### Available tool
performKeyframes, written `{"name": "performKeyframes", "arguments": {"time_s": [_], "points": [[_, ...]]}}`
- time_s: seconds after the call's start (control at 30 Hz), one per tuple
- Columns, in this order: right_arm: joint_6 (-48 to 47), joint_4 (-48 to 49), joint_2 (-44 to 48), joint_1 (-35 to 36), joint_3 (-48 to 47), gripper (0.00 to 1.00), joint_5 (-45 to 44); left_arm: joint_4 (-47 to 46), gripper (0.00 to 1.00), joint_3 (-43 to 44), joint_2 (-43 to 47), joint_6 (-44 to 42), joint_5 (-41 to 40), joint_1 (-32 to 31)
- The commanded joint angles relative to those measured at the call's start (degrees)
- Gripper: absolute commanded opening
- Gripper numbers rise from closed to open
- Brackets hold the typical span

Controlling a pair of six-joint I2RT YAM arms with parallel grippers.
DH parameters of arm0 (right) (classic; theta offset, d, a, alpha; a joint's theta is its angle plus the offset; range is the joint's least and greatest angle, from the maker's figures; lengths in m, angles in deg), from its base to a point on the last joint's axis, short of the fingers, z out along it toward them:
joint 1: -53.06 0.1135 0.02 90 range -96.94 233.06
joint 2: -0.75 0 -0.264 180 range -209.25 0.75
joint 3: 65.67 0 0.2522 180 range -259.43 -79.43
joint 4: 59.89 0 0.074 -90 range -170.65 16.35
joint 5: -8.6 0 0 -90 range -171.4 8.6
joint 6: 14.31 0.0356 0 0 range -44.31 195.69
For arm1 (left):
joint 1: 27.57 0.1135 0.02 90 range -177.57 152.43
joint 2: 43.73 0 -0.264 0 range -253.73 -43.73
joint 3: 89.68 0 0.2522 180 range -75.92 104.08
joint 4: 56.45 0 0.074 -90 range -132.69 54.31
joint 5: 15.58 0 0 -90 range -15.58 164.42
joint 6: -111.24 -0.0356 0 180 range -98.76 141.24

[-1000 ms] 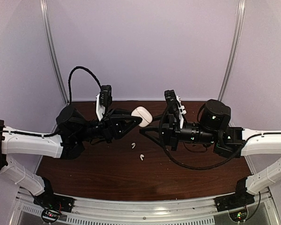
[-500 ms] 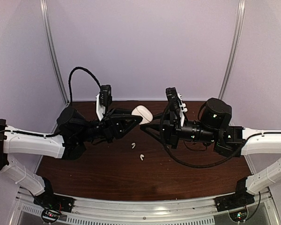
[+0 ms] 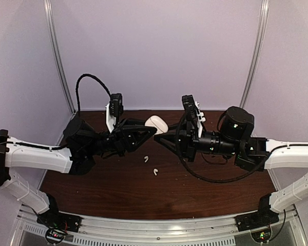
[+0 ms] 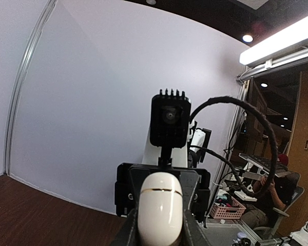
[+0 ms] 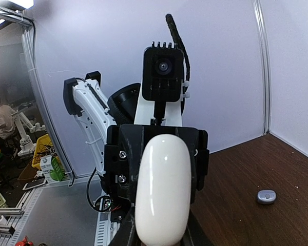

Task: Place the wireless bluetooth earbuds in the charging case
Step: Pass from the left arm to the right, then pass from the right arm to the left

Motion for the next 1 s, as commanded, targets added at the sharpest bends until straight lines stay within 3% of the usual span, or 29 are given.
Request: {"name": "performKeyframes", "arguments": {"time_s": [0.0, 0.17, 0.37, 0.47, 0.67, 0.8, 0.97], "points": [[-1.7, -0.3, 1.6, -0.5, -1.6, 0.19, 0.4, 5.4, 0.14, 0.4, 0.9, -3.0, 0.2, -0.2], [-1.9, -2.6, 3.0, -1.2, -0.8, 0.16, 0.5, 15.5, 0.39, 0.9, 4.4, -7.9, -0.7, -0.1], [-3.7, -8.3, 3.8, -1.9, -0.5, 0.14, 0.7, 33.6, 0.61, 4.6, 9.0, -13.4, -1.8, 1.0], [-5.9, -13.6, 3.3, -1.9, -1.6, 0.13, 0.9, 44.6, 0.67, 7.7, 10.9, -17.3, -0.5, 1.9], [-9.3, -22.9, 2.0, -1.9, -3.7, 0.12, 2.9, 64.0, 0.72, 14.5, 12.8, -26.8, 4.1, 2.6], [-10.0, -26.8, 0.2, -1.9, -5.0, 0.12, 6.5, 74.9, 0.65, 18.8, 11.2, -31.8, 5.5, 2.6], [-9.6, -28.2, -1.9, -1.9, -5.5, 0.11, 10.7, 75.1, 0.56, 17.7, 9.9, -34.0, 10.2, 2.4]]}}
